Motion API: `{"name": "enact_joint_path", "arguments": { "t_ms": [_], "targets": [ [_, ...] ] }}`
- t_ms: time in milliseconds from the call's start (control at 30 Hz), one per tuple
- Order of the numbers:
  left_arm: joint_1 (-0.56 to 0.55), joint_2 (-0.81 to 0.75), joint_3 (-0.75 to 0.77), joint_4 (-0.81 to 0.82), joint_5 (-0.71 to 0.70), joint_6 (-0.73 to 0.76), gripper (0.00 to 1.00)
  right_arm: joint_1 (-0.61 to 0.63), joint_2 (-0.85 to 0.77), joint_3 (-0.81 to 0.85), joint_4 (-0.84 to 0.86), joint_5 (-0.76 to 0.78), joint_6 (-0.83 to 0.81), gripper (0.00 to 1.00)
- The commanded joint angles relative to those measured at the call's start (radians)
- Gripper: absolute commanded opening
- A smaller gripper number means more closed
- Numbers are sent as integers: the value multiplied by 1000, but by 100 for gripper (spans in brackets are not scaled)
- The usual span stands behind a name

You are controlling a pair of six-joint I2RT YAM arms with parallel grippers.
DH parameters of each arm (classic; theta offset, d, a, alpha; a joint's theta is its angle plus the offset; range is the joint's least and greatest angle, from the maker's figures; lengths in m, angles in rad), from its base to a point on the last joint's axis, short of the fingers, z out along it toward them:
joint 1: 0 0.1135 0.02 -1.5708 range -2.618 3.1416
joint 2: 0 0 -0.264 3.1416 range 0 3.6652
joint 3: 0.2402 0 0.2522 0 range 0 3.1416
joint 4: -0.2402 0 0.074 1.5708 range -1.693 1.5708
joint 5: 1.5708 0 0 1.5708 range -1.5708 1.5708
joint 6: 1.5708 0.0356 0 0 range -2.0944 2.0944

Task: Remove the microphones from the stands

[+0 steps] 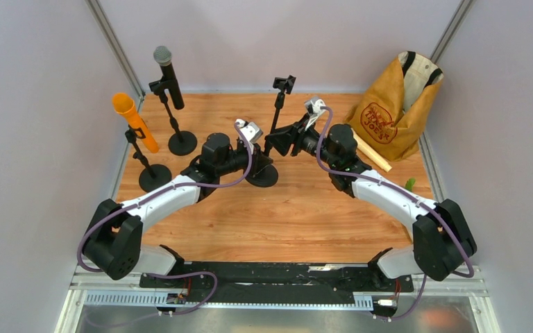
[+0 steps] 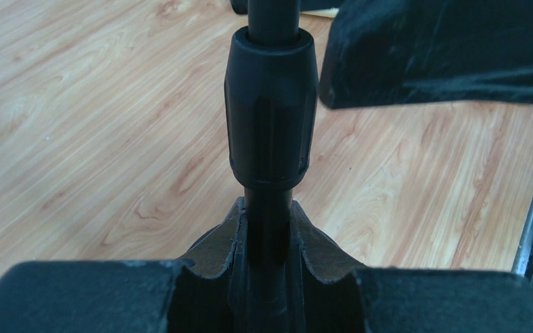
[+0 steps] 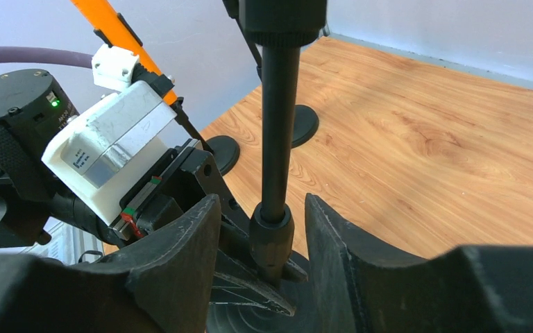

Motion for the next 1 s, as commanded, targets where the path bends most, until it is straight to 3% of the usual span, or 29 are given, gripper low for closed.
{"name": "enact_joint_path", "arguments": {
  "t_ms": [0,267,467,600,800,967],
  "targets": [
    [-10,-8,39,86,-45,-31,0,23,28,-1,44,26,1,49],
    [-12,-19,30,94,-55,-38,0,43,54,-3,35,54,-34,42],
    [-11,-23,28,99,-47,-43,0,43,45,-4,37,39,-55,23],
    [-11,-32,26,99,-21,-40,0,42,36,-10,50,13,-77,16],
    [-8,-64,23,100,102,-20,0,31,30,-18,77,-61,-108,9],
    [3,-93,9,117,283,-7,0,-6,16,-30,118,-183,-117,5]
  ]
}}
